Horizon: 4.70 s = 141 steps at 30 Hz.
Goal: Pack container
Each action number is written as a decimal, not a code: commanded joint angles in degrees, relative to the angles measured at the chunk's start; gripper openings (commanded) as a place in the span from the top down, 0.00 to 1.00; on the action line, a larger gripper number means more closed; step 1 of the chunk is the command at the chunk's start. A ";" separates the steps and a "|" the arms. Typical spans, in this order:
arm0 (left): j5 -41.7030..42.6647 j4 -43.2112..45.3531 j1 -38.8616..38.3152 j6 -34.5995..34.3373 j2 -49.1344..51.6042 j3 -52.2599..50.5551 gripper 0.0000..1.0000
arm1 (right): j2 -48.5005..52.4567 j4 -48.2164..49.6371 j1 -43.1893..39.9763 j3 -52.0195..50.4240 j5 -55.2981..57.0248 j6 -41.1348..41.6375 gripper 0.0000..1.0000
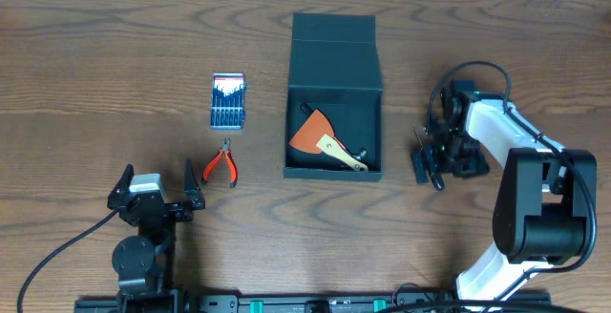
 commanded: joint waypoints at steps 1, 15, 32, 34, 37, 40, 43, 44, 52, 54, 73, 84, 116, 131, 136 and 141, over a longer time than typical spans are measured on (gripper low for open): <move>0.63 -2.29 -0.28 0.96 -0.35 -0.66 0.02 | 1.38 1.25 -0.20 3.82 3.58 -2.51 0.01; 0.63 -2.29 -0.28 0.98 -0.35 -0.66 0.01 | 1.40 1.66 -0.20 6.82 -3.21 -4.79 0.01; 0.63 -2.29 -0.28 0.96 -0.35 -0.66 0.02 | 1.40 -3.82 -0.20 6.56 -5.05 -5.49 0.01; 0.63 -2.29 -0.28 0.96 -0.35 -0.66 0.01 | 1.40 -3.98 -0.20 6.29 -5.07 -5.53 0.01; 0.63 -2.29 -0.28 0.96 -0.35 -0.66 0.01 | 1.40 -4.13 -0.13 6.12 -5.09 -5.49 0.02; 0.63 -2.29 -0.28 0.96 -0.35 -0.66 0.01 | 1.40 -4.87 0.15 6.12 -5.03 -5.49 0.03; 0.63 -2.29 -0.28 0.98 -0.35 -0.66 0.02 | 1.40 -5.11 0.17 6.12 -4.83 -5.42 0.05; 0.63 -2.29 -0.28 0.96 -0.35 -0.66 0.02 | 1.40 -5.22 0.17 6.14 -4.83 -5.16 0.07; 0.63 -2.29 -0.28 0.96 -0.35 -0.66 0.01 | 1.40 -6.19 0.17 6.14 -4.83 -4.81 0.19; 0.63 -2.29 -0.28 0.96 -0.35 -0.66 0.02 | 1.40 -6.54 0.17 6.14 -4.83 -4.81 0.19; 0.63 -2.29 -0.28 0.96 -0.35 -0.66 0.01 | 1.40 -5.14 0.17 6.12 -4.37 -2.84 0.16; 0.63 -2.29 -0.28 0.96 -0.35 -0.66 0.01 | 1.40 -4.31 0.17 4.24 -0.70 -2.99 0.14; 0.63 -2.29 -0.28 0.96 -0.35 -0.66 0.02 | 1.40 3.41 0.17 -1.25 -0.59 -2.43 0.10; 0.63 -2.29 -0.28 0.96 -0.35 -0.66 0.02 | 1.40 8.81 0.15 -1.27 -1.60 -2.49 0.08; 0.63 -2.29 -0.28 0.96 -0.35 -0.66 0.01 | 1.40 9.90 0.42 -1.29 -3.08 -3.56 0.09; 0.63 -2.29 -0.28 0.96 -0.35 -0.66 0.01 | 1.40 10.45 1.22 -2.51 -3.58 -4.66 0.07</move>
